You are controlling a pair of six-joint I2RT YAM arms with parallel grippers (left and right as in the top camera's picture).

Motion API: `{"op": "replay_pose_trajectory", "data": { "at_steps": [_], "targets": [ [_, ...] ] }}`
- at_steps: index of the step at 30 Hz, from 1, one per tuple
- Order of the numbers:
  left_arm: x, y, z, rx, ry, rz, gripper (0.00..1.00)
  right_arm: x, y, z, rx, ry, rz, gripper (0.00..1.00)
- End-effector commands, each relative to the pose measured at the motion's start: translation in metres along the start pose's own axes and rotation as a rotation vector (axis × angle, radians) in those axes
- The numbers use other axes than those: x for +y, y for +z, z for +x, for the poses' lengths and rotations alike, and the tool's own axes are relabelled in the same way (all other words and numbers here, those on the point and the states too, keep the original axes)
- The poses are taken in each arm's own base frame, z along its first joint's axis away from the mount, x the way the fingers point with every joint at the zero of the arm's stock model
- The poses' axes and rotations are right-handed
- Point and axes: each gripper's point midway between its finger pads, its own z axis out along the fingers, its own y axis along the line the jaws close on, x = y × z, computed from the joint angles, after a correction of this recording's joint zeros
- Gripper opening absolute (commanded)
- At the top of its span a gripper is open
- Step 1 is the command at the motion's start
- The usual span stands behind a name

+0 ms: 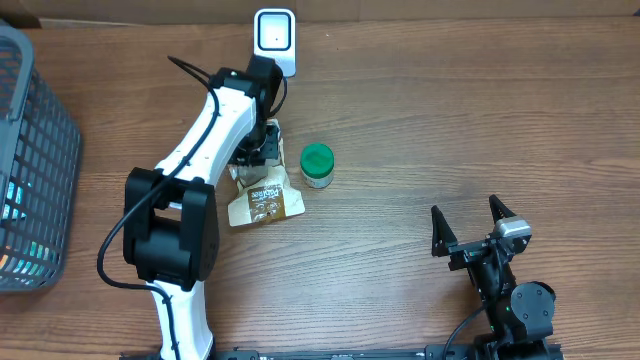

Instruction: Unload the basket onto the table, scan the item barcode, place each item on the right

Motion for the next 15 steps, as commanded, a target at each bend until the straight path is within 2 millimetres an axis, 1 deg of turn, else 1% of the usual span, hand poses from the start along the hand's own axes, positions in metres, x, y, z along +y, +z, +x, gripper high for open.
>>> {"op": "replay_pose_trajectory", "data": {
  "at_steps": [1, 8, 11, 15],
  "targets": [
    [0.003, 0.016, 0.006, 0.017, -0.029, -0.024, 0.09, -0.002, 0.000, 0.002, -0.003, 0.004, 0.008, 1.00],
    [0.000, 0.040, 0.011, 0.006, -0.031, -0.013, 0.10, -0.002, 0.000, 0.002, -0.003, 0.004, 0.009, 1.00],
    [-0.001, 0.046, 0.013, 0.006, -0.030, -0.012, 0.13, -0.002, 0.000, 0.002, -0.003, 0.004, 0.009, 1.00],
    [-0.001, 0.049, 0.015, 0.006, -0.029, -0.011, 0.22, -0.002, 0.000, 0.002, -0.003, 0.004, 0.009, 1.00]
  ]
}}
